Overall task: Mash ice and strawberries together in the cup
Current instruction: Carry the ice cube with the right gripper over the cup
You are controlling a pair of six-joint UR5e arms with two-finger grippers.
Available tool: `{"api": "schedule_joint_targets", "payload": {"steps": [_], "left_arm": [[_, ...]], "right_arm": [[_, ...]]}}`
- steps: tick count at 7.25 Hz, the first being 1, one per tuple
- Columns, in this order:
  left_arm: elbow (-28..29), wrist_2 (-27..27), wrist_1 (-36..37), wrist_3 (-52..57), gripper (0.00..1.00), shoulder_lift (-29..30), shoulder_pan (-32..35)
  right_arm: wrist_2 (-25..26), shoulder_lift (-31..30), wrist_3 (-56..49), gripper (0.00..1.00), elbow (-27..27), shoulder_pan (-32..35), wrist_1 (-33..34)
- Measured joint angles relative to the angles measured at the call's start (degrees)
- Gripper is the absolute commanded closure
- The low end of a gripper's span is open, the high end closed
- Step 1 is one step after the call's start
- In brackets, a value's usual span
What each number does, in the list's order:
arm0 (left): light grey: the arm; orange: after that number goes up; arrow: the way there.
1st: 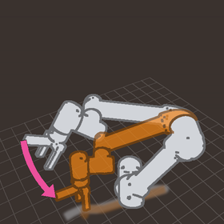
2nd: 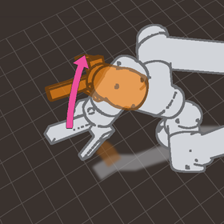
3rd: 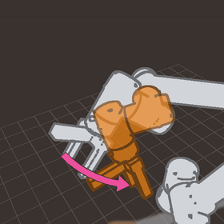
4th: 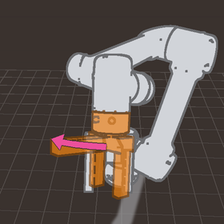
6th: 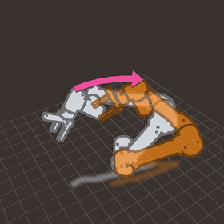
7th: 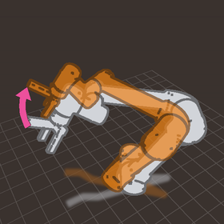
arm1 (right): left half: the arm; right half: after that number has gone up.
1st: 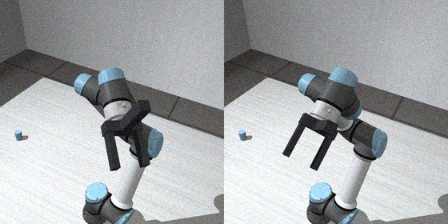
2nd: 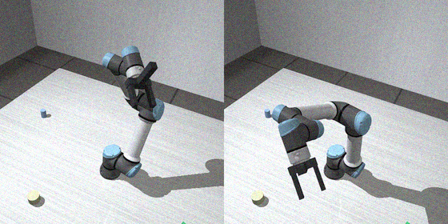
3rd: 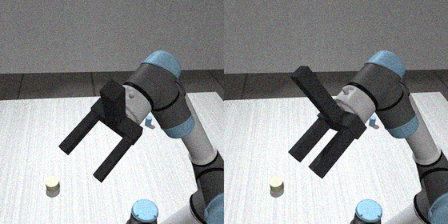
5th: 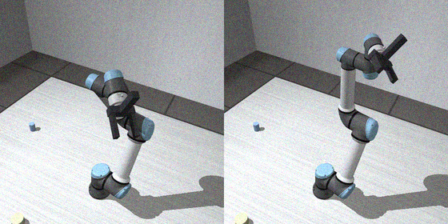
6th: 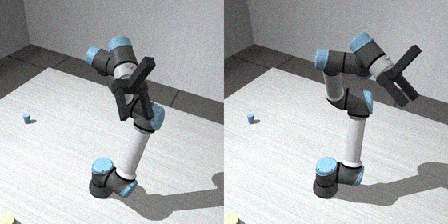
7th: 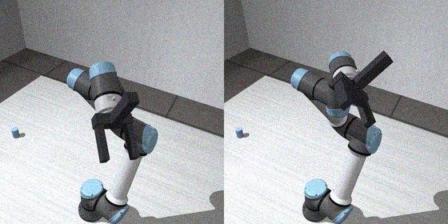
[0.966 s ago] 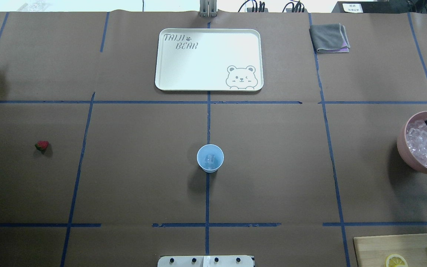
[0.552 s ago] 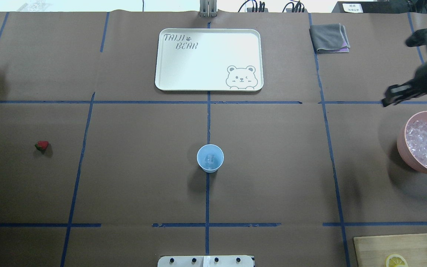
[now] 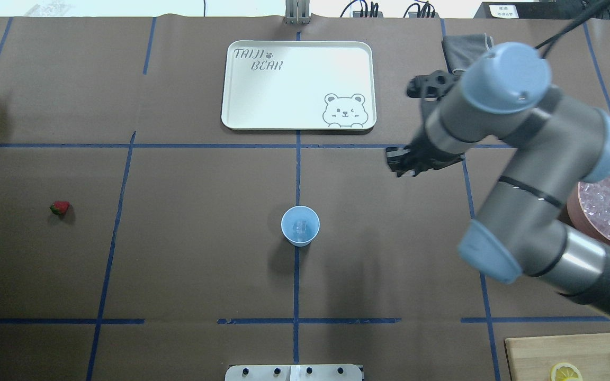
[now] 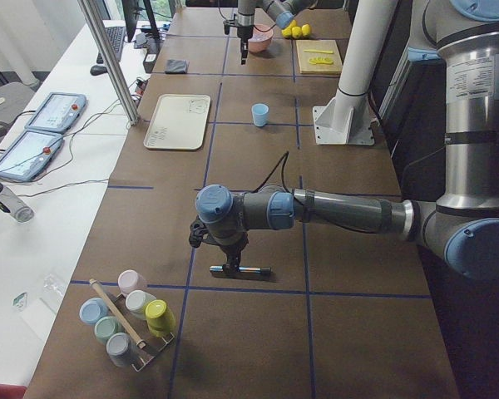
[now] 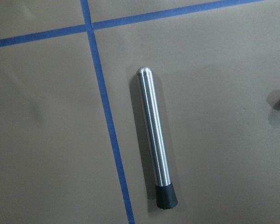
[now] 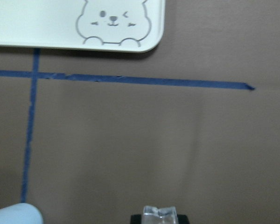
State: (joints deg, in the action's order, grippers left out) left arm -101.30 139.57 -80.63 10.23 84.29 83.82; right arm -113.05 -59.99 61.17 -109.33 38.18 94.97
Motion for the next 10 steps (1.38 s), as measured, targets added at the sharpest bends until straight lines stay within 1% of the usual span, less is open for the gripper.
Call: {"api": "schedule_joint_targets", "payload": {"steps": [2, 3, 4, 5, 6, 7, 8, 10], "left_arm": [[0.1, 0.0, -0.39, -0.03, 0.0, 0.0, -0.03], [0.18, 0.0, -0.46, -0.03, 0.0, 0.0, -0.03], [0.26, 0.0, -0.48, -0.04, 0.0, -0.02, -0.03], [0.33, 0.0, -0.49, -0.02, 0.0, -0.05, -0.04], [0.47, 0.0, -0.5, 0.02, 0.0, -0.08, -0.06], [0.59, 0.0, -0.48, 0.04, 0.0, -0.08, -0.06], [0.66, 0.0, -0.44, 0.05, 0.0, -0.09, -0.06], [0.74, 0.0, -0.41, 0.05, 0.0, -0.09, -0.06]], "right_arm": [[5.59, 8.08, 8.49, 0.96, 3.45, -6.27, 2.41], [7.74, 11.23, 11.64, 0.95, 5.67, -8.61, 2.66], [9.31, 13.13, 13.74, 0.92, 7.24, -10.53, 2.73], [10.71, 13.9, 14.85, 0.79, 8.1, -12.1, 2.76], [11.67, 14.1, 15.35, 0.62, 8.79, -13.17, 2.76], [12.1, 14.13, 15.55, 0.09, 9.47, -13.8, 2.77], [12.45, 14.23, 15.61, 0.02, 9.91, -14.26, 2.77], [13.13, 14.41, 15.73, 0.01, 10.15, -14.92, 2.73]]}}
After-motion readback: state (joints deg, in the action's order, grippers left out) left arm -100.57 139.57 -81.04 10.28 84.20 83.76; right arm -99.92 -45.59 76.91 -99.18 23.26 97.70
